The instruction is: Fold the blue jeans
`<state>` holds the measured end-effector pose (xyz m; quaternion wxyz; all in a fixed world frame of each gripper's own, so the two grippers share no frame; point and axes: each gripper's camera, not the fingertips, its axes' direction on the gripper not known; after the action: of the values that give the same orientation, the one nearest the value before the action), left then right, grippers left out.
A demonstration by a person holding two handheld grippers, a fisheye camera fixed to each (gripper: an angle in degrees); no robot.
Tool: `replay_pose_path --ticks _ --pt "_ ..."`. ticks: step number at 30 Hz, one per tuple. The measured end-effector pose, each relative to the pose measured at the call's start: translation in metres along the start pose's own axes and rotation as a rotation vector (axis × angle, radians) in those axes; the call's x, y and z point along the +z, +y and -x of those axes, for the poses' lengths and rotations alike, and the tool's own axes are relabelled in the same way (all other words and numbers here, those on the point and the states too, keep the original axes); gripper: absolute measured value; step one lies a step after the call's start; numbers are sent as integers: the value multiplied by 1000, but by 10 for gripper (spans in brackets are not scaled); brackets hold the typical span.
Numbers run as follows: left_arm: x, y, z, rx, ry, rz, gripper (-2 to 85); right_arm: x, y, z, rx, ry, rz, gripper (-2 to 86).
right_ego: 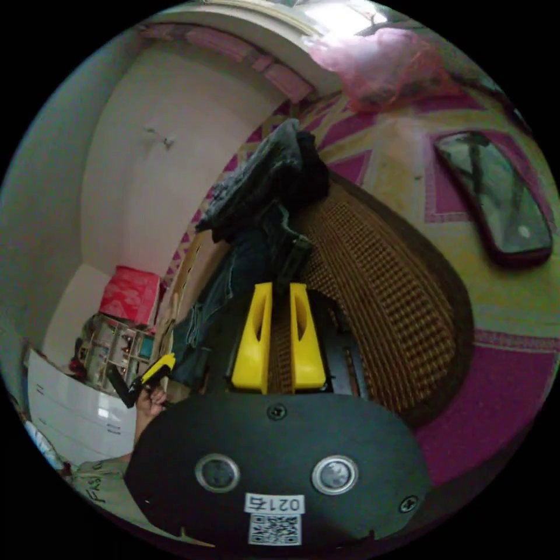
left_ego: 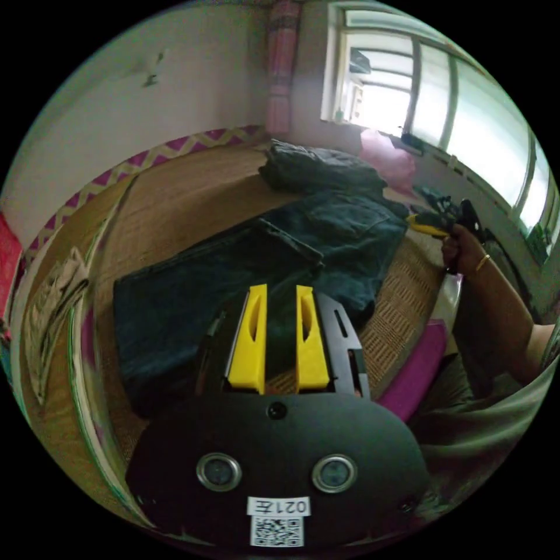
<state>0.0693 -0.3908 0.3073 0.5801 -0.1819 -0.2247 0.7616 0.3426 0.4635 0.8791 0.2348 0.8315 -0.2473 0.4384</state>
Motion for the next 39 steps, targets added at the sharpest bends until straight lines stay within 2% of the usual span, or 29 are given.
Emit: replay_pose_path --ticks 4,8,11,13,16,19,21,25,27,29,32,33,35,36,39 --pt "23 -24 -8 97 8 48 98 -28 15 22 -112 67 -103 47" --pt "42 -33 -6 175 -63 99 95 -23 31 51 -291 -36 -24 24" --pt "38 -34 10 199 -28 94 60 -12 46 69 -387 -42 28 12" --pt "32 -34 31 134 11 78 28 -5 55 77 -429 -70 56 7" --pt "1 -26 92 -75 187 -69 -1 5 64 87 -463 -132 97 0" --pt "-61 -3 163 -225 198 -235 -6 10 68 93 -470 -180 124 -4" --pt "-123 29 221 -292 129 -354 -8 9 72 99 -480 -196 121 -5" --pt "-210 96 307 -436 -29 -465 -8 10 80 104 -482 -213 127 -5" --pt "-252 153 362 -578 -144 -511 -9 14 84 106 -468 -230 133 -5" --pt "-266 197 403 -699 -183 -502 -9 18 88 108 -464 -228 136 -5" --pt "-233 262 469 -914 -144 -281 -9 30 93 112 -460 -214 149 -5" --pt "-221 289 485 -993 -142 -259 -9 34 93 113 -460 -212 155 -5" --pt "-217 322 504 -1114 -60 -312 -9 39 92 117 -467 -211 170 -3" --pt "-224 337 508 -1127 7 -427 -9 41 90 122 -485 -217 179 -2" --pt "-241 327 494 -999 -18 -567 -7 42 85 139 -548 -202 183 6"
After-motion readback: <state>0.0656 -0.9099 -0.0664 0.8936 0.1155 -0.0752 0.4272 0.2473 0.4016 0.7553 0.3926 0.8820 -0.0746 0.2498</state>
